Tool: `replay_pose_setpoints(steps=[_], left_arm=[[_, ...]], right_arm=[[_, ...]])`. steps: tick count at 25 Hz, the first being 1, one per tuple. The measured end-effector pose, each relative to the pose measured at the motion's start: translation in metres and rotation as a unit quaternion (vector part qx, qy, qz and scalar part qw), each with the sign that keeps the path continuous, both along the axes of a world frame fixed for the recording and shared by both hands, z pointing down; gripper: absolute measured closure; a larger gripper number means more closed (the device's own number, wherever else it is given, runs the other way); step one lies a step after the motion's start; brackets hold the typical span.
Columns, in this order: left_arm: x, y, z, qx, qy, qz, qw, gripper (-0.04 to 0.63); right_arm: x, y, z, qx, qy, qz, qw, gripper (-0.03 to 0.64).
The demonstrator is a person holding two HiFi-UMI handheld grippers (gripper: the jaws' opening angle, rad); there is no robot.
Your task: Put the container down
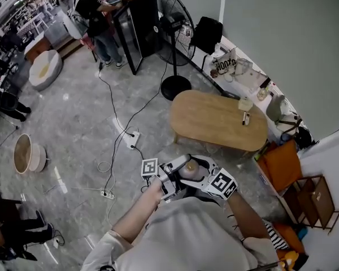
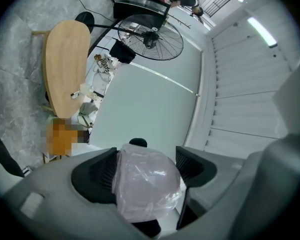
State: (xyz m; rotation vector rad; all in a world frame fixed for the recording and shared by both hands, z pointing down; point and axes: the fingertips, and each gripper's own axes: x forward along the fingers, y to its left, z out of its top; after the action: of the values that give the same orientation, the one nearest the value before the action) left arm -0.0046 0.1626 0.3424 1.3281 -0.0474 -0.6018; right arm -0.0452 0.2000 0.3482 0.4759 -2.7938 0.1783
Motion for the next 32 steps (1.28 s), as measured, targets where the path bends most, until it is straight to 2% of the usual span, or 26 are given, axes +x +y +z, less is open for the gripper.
replay_pose_setpoints(steps=[9,17,25,32], left_arm=[[0.040,-0.088,-0.007,0.015,-0.009,-0.033,0.9993,0.222],[0.054,-0.144,0.004,0.005,-0.010,-0.060,0.9982,0.224],[0.045,-0.193,0.037,-0.014,-0.022,-0.068,0.9973,0.224],[0.015,-0.243,0.081,-0.034,-0.008,-0.053,0.9980,0.224]], right_arm=[[0.044,-0.088,-0.007,0.031,-0.012,-0.003,0.999,0.232],[0.062,-0.142,-0.001,0.021,-0.026,-0.008,0.999,0.232],[0.054,-0.191,0.032,-0.010,-0.019,-0.008,1.000,0.232],[0.024,-0.243,0.074,-0.033,-0.005,0.017,0.999,0.232]])
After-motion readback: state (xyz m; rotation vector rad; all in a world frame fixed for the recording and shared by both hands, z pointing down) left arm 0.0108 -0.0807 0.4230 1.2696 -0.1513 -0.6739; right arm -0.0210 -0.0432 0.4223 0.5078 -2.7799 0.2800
